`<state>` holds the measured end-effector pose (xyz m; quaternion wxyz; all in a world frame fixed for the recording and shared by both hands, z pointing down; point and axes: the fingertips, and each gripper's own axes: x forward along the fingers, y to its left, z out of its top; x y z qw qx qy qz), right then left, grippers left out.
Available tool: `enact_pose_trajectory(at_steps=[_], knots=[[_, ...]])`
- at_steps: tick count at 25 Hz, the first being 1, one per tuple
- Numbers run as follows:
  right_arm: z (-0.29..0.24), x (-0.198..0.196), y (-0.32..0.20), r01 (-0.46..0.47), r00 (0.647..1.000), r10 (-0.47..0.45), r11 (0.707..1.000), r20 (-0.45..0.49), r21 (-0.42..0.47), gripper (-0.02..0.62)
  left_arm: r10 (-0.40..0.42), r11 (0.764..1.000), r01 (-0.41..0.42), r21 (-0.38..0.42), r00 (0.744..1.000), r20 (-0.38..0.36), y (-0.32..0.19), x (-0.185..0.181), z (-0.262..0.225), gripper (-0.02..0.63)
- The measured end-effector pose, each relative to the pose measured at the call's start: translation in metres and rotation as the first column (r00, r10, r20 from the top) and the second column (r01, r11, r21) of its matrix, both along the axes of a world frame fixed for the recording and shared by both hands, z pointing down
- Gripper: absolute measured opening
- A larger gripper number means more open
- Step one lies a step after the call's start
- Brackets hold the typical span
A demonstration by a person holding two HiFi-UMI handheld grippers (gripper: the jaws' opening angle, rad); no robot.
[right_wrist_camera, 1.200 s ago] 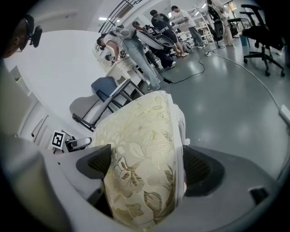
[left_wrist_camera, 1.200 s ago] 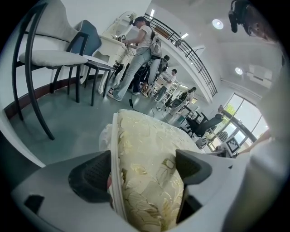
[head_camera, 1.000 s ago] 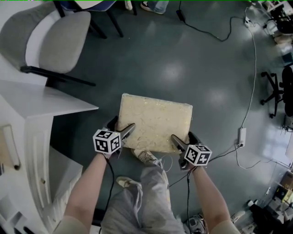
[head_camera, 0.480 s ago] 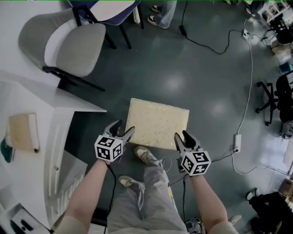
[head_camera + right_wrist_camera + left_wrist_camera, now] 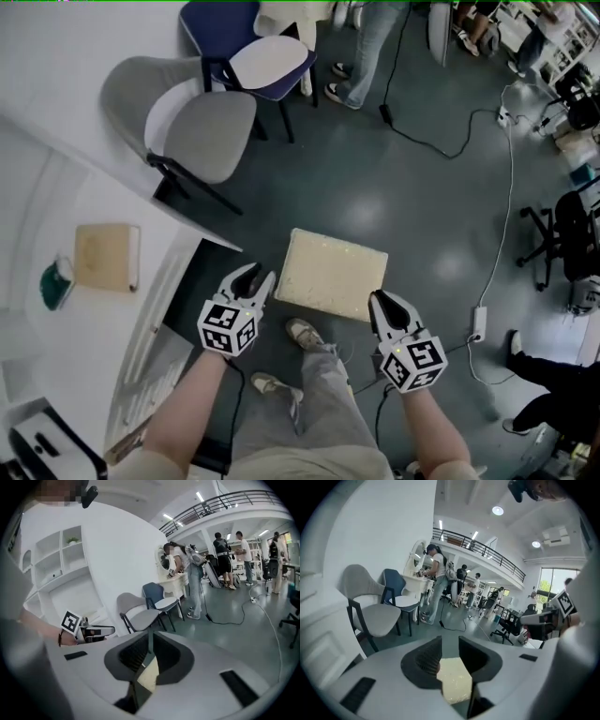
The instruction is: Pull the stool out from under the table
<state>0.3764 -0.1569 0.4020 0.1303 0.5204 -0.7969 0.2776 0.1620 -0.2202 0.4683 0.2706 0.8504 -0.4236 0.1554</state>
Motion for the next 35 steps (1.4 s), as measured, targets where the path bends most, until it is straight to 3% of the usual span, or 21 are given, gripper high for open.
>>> enact_pose_trajectory(at_steps=[7, 11, 17, 21, 26, 31, 35], knots=[[-0.111, -0.048, 0.003, 0.105, 0.994, -0.106, 0.985, 0.002, 0.134, 0.026, -0.025, 0.992, 0.029, 0.123, 0.999, -0.032, 0.012, -0.012, -0.11, 0.094], [-0.175, -0.079, 0.013, 0.174, 0.984, -0.179, 0.957, -0.001, 0.232, 0.023, -0.025, 0.979, 0.02, 0.203, 0.999, 0.025, 0.032, -0.022, -0.167, 0.082], [-0.251, -0.121, 0.036, 0.255, 0.966, -0.256, 0.909, -0.043, 0.33, 0.021, -0.055, 0.935, 0.036, 0.354, 0.998, 0.042, 0.062, -0.051, -0.253, 0.058], [-0.298, -0.142, 0.051, 0.274, 0.957, -0.29, 0.882, -0.017, 0.384, 0.021, -0.077, 0.9, 0.063, 0.432, 0.997, 0.016, 0.082, -0.072, -0.309, 0.057], [-0.346, -0.161, 0.069, 0.323, 0.935, -0.353, 0.83, -0.018, 0.455, 0.021, -0.129, 0.863, 0.103, 0.494, 0.991, 0.019, 0.11, -0.093, -0.359, 0.057], [-0.38, -0.178, 0.085, 0.354, 0.92, -0.389, 0.774, -0.047, 0.525, 0.021, -0.169, 0.845, 0.138, 0.516, 0.986, 0.012, 0.136, -0.108, -0.392, 0.057], [-0.391, -0.191, 0.103, 0.374, 0.91, -0.411, 0.765, -0.051, 0.525, 0.021, -0.176, 0.834, 0.147, 0.532, 0.984, 0.004, 0.158, -0.115, -0.411, 0.057]])
